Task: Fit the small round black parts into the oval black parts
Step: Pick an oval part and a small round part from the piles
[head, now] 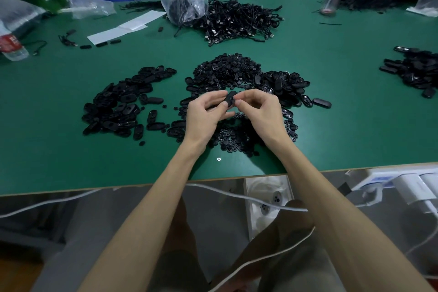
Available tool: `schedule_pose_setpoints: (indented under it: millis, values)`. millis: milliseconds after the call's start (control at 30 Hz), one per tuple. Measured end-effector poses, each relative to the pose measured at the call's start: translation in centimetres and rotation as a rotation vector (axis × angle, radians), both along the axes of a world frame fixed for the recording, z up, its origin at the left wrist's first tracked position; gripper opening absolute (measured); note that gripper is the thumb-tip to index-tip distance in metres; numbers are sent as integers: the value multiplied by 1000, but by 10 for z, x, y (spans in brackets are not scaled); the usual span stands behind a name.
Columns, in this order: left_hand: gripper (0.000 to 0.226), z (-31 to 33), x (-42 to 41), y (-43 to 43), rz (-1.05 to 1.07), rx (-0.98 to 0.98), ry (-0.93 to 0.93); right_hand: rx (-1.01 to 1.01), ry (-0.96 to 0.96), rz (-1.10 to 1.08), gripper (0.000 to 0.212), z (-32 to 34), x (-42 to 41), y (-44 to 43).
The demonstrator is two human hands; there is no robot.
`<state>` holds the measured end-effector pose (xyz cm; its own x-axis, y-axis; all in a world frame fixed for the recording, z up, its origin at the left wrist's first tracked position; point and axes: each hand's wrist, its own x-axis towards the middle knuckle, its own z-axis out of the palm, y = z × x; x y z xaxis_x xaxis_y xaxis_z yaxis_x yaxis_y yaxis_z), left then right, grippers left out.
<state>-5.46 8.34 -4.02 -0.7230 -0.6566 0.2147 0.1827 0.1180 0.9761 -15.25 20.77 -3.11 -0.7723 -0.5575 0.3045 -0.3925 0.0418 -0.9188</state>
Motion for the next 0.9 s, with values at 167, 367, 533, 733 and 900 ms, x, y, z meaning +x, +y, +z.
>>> schedule_pose_setpoints:
  millis: [167,367,533,733,900]
  values:
    - [24,0,2,0,-9,-8,24,-13,-14,2,8,-1,0,0]
    - [17,-1,1,-2,4,-2,32,-31,-18,-18,6,-3,-1,-1]
    - [16,-2,0,-3,2,-31,21,-31,-15,-23,6,-2,-1,0]
    - [16,-2,1,-1,-10,-90,-1,-14,7,-31,6,1,1,1]
    - [15,-2,1,0,-11,-114,-17,-3,48,-55,7,3,3,1]
